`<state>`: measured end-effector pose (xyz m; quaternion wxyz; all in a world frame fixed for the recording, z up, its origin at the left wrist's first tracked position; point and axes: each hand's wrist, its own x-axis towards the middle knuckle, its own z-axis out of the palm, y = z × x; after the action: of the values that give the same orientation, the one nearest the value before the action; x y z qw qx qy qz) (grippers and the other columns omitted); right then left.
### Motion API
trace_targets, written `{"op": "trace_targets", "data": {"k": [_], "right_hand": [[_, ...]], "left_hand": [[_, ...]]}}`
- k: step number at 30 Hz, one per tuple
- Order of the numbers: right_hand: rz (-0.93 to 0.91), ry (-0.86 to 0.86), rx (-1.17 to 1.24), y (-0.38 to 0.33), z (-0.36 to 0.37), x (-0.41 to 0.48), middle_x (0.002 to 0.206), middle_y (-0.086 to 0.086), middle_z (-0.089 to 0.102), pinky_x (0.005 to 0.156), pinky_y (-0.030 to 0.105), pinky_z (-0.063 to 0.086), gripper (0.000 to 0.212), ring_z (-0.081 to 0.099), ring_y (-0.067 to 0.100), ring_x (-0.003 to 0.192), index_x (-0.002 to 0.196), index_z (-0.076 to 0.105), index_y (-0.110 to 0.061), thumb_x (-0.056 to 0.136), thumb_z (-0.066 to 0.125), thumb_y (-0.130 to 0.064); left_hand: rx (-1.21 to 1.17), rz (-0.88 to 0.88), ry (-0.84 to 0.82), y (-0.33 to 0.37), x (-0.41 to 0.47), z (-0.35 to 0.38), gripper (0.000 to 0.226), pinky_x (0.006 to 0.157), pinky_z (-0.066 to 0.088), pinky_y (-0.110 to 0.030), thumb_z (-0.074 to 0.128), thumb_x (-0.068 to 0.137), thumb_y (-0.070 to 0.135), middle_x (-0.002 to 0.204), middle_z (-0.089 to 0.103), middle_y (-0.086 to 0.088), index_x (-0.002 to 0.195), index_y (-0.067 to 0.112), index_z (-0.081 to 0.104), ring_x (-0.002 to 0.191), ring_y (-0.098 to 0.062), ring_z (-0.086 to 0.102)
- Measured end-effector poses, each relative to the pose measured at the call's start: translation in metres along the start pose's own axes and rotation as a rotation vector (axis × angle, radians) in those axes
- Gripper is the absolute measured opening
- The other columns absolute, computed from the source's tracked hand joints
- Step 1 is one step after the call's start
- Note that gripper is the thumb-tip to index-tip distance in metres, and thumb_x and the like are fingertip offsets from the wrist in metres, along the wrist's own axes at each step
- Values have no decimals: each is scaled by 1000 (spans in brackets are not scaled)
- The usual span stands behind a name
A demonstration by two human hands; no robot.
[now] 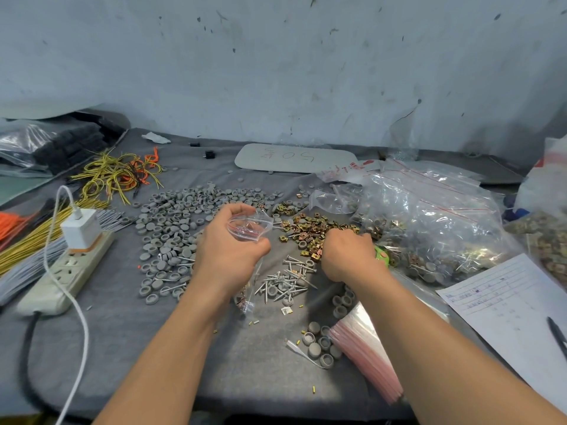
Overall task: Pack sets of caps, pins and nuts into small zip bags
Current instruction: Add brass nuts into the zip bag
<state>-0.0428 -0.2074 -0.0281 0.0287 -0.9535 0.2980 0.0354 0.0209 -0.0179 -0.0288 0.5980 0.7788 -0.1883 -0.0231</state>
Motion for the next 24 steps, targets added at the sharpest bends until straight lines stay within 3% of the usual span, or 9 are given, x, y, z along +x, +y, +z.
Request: {"op": "trace_targets", "data": {"k": [3,6,8,13,16,20,24], "right_hand": [[-5,20,44,-1,-1,-1,77,3,49,84,43,45,12,53,31,84,87,50,-13,88,56,-2],[-23,29,94,-1,-3,-4,96,8,67,71,39,46,24,61,33,86,103,68,-15,86,60,1],[-41,73,96,-1,-2,-6,99,7,69,72,37,47,32,62,32,86,106,72,-19,85,60,2],[-159,82,370,-14,4,-2,91,1,76,79,36,60,26,71,22,86,83,79,-27,88,66,-4],[-197,36,261,-24,15,0,84,9,70,73,37,58,10,66,30,82,84,71,-15,91,64,-14],[-235,-63,186,-23,13,6,100,9,74,85,41,61,17,69,30,94,102,76,-11,90,65,-17],[-323,-144,57,-26,11,5,107,9,73,89,42,60,20,69,31,98,106,76,-11,94,60,-14]], "left_hand": [[0,-2,1,1,0,0,54,82,61,-45,79,65,15,92,75,9,107,45,63,86,-16,73],[4,2,2,2,1,0,54,81,61,-47,78,63,17,90,74,9,107,44,63,84,-16,72],[7,5,1,1,0,1,54,80,61,-46,80,65,14,87,74,12,106,44,63,81,-12,72],[22,9,8,4,-2,4,52,75,60,-39,73,57,26,86,71,26,104,47,61,77,-6,70],[40,6,11,5,-2,6,53,73,58,-36,73,55,30,85,72,20,103,50,61,78,-6,70],[46,13,-5,3,-2,7,53,70,56,-36,75,58,26,87,74,13,103,50,61,78,-9,70],[48,5,-12,3,-2,4,52,80,60,-45,75,60,23,91,74,11,104,48,62,83,-13,71]]}}
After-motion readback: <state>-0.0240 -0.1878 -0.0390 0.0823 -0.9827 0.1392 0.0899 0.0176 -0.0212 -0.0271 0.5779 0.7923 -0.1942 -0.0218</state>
